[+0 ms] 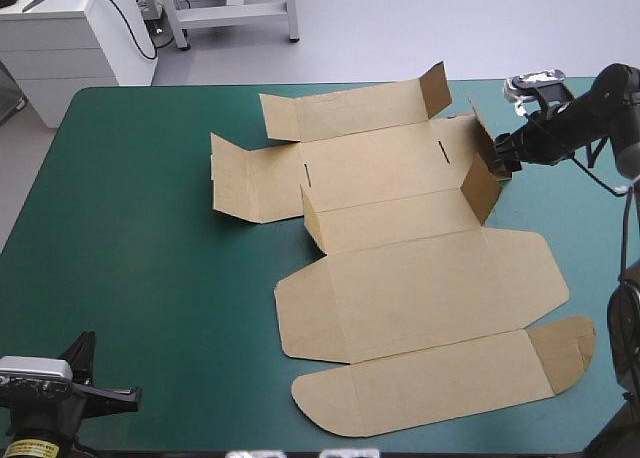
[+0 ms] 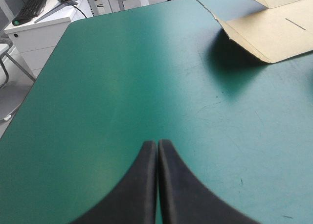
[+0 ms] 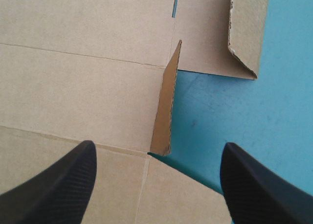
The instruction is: Fold the box
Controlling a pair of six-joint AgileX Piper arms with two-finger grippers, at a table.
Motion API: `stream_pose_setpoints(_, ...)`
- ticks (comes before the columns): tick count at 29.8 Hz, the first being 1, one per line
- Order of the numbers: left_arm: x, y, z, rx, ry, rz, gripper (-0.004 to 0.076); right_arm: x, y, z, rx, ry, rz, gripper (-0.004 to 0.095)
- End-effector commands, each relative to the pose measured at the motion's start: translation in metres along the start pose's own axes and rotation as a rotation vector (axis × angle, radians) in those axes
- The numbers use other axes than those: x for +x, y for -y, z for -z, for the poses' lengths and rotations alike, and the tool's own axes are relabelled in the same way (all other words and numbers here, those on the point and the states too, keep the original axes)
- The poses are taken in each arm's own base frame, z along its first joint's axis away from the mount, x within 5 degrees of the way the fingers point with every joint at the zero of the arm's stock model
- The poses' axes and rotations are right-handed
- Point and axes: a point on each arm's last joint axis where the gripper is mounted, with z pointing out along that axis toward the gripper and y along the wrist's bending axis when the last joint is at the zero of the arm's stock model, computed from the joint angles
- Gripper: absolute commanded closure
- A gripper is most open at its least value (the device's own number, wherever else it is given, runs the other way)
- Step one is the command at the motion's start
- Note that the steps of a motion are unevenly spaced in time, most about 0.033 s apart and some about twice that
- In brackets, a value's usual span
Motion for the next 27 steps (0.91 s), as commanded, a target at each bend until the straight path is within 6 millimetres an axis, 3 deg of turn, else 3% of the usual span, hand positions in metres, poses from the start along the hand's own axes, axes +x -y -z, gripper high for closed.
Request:
stream_pose_setpoints(1, -0.014, -0.002, 0.003, -0.003, 0.083, 0.004, 0.0731, -0.014, -0.01, 0.008, -0.006, 0.057, 0.065, 0.0221)
stream_pose_setpoints(12, -0.014, -0.002, 0.003, -0.003, 0.083, 0.0, 0.0731, -0.023, -0.006, -0.059, 0.029, -0.101, 0.092, 0.0221)
stream_pose_setpoints(19, -0.014, -0.002, 0.003, -0.003, 0.083, 0.0, 0.0731, -0.019, -0.001, -0.084, 0.009, -0.164, 0.083, 0.0243)
stream_pose_setpoints(23, -0.014, -0.002, 0.003, -0.003, 0.083, 0.0, 0.0731, -0.017, 0.001, -0.093, -0.001, -0.182, 0.084, 0.042)
stream_pose_setpoints(27, -0.014, -0.002, 0.003, -0.003, 0.083, 0.0, 0.0731, -0.017, 0.001, -0.096, -0.008, -0.187, 0.112, 0.0748)
